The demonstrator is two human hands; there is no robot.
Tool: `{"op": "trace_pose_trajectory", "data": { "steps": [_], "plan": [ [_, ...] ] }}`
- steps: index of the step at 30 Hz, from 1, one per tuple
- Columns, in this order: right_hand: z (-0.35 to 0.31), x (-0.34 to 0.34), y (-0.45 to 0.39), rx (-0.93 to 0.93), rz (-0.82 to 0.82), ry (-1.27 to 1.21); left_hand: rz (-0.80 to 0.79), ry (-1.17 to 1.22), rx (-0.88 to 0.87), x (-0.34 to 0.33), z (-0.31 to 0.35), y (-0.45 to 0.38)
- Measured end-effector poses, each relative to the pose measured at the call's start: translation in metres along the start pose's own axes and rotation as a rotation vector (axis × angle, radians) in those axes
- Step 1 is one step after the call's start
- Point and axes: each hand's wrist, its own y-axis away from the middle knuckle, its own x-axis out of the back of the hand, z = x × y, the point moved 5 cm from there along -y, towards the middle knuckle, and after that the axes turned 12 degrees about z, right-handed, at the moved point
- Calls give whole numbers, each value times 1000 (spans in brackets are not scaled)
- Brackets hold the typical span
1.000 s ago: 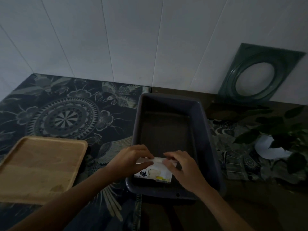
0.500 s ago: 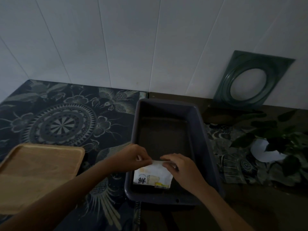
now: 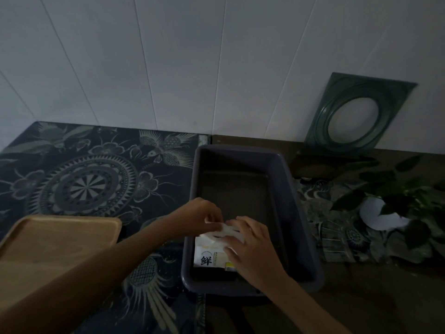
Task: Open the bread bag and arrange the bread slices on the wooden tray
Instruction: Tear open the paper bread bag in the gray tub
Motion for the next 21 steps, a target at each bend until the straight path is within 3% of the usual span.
{"op": "trace_pose_trajectory", "data": {
  "steps": [6, 15, 21],
  "plan": [
    [-3, 4, -2, -32, 24, 72, 65, -44, -25, 3, 2, -7],
    [-20, 22, 12, 41, -54, -130, 164, -97, 17, 19, -8, -10],
    [-25, 35, 29, 67, -56, -97, 217, -124, 34, 24, -12, -11]
  ]
}}
